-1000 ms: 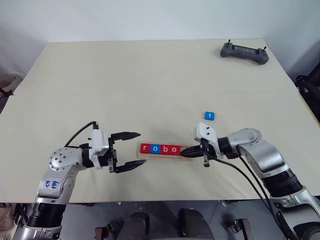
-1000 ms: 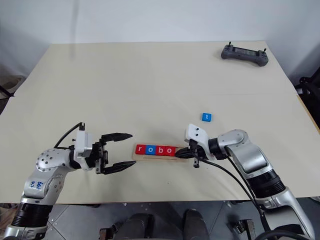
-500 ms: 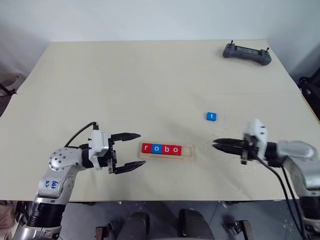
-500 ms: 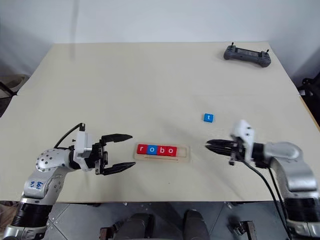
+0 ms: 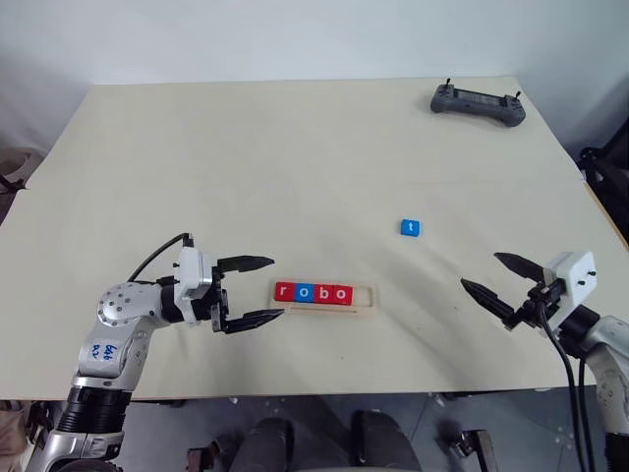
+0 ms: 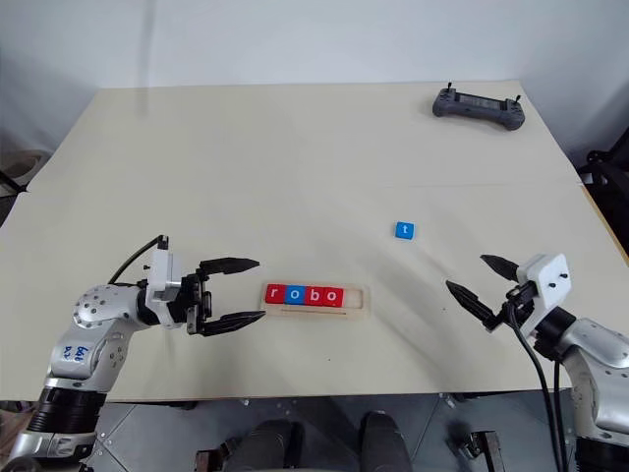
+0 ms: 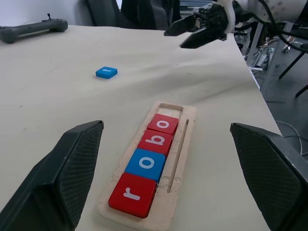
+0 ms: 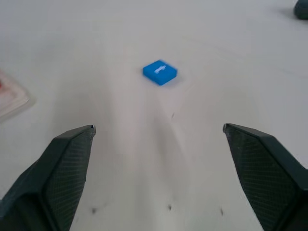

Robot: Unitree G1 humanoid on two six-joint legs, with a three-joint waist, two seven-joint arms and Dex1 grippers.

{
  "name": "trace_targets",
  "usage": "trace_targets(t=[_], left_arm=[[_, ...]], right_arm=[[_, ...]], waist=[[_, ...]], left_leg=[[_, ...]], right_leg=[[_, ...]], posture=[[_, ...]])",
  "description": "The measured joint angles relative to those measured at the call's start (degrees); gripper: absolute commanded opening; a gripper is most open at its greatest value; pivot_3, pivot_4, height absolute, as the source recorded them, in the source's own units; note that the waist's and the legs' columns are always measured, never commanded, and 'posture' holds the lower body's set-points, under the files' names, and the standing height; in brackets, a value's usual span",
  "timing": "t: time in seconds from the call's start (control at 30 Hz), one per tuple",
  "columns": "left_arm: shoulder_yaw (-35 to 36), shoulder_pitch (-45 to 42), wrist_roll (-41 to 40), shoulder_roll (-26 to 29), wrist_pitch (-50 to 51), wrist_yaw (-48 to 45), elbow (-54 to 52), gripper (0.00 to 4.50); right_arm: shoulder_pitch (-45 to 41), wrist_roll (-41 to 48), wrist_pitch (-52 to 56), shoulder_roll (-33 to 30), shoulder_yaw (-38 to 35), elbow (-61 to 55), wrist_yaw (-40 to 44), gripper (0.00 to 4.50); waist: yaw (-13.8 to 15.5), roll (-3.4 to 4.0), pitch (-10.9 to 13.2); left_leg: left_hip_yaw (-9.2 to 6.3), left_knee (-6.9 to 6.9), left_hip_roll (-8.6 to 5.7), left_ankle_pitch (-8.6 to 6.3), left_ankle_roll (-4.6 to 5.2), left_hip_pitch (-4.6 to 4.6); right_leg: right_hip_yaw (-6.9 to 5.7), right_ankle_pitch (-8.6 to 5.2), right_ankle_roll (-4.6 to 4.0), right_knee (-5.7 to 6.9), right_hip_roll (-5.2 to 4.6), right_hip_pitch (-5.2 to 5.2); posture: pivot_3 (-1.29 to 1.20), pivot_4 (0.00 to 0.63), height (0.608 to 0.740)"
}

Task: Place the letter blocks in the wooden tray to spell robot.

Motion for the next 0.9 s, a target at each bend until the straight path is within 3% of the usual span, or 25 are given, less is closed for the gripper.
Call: trace_targets(t=[0.23, 0.47, 0.7, 0.9], left_arm=[[0.1, 0.1, 0.1, 0.0, -0.2, -0.1, 0.0, 4.50], [0.1, 1.6, 0.4, -0.1, -0.5, 0.6, -0.6, 4.50], [0.1, 2.7, 0.7, -0.2, -0.6, 1.5, -2.3, 4.50], [0.2, 3.1, 0.7, -0.2, -0.6, 2.1, -2.8, 4.50]], right_arm=[[-4.6, 1.6, 9.6, 0.0, 6.0, -4.5, -4.2, 4.47], [-18.1, -3.8, 22.8, 0.4, 13.7, -4.1, -17.3, 4.47], [-28.9, -6.1, 38.9, 9.8, 18.5, -0.7, -30.5, 4.47], [-32.8, -11.2, 40.5, 15.4, 19.3, 4.7, -39.9, 4.47]], waist=[[0.0, 0.00, 0.0], [-0.1, 0.00, 0.0], [-0.1, 0.00, 0.0], [-0.3, 0.01, 0.0]], left_leg=[[-0.02, 0.02, -0.01, 0.00, 0.00, -0.01], [-0.03, 0.01, -0.04, 0.00, 0.00, -0.04], [-0.09, 0.01, -0.04, 0.00, 0.00, -0.07], [-0.07, 0.00, -0.11, 0.00, 0.00, -0.10]], right_leg=[[0.01, 0.00, 0.00, 0.00, -0.02, 0.00], [0.03, 0.00, 0.00, 0.00, -0.05, -0.06], [0.01, 0.00, 0.00, 0.07, -0.05, -0.11], [0.02, 0.00, 0.00, 0.48, -0.07, -0.23]], posture=[[0.00, 0.150, 0.740], [0.00, 0.150, 0.740], [0.00, 0.150, 0.740], [0.00, 0.150, 0.740]])
